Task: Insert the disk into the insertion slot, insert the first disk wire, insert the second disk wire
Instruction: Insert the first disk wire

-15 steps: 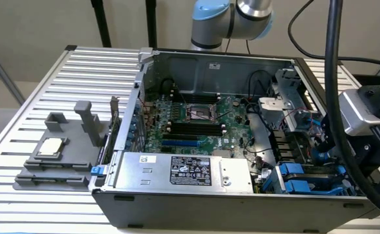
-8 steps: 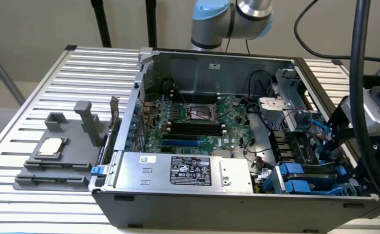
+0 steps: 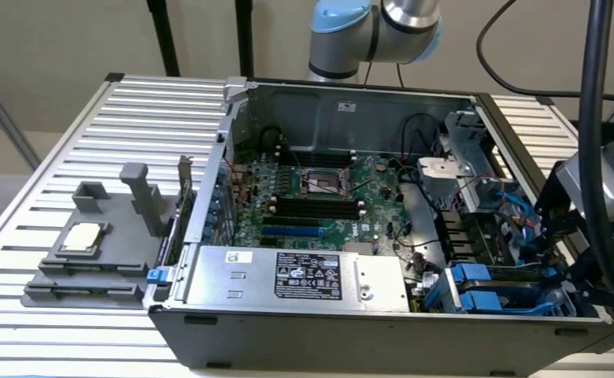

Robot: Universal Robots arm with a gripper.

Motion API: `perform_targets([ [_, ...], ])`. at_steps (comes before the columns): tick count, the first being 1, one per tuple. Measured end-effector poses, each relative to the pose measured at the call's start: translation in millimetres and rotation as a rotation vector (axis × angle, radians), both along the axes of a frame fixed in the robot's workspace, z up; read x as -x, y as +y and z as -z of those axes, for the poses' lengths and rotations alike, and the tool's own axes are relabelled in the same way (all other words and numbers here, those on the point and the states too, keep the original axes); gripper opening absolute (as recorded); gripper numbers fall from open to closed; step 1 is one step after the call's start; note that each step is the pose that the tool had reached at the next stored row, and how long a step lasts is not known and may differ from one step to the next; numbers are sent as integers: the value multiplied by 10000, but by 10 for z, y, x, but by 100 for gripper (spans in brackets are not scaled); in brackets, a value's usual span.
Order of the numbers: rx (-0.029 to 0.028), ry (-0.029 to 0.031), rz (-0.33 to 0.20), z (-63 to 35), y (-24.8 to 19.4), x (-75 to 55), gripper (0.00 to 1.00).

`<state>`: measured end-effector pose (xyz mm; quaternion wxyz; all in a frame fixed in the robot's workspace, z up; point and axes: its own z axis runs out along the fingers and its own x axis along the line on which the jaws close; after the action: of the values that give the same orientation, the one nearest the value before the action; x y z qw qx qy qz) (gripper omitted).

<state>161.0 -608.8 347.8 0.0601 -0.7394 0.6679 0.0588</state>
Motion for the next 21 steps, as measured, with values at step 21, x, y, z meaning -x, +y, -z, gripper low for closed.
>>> perform_targets([
  [21, -321, -104, -786, 28, 17, -56, 44],
])
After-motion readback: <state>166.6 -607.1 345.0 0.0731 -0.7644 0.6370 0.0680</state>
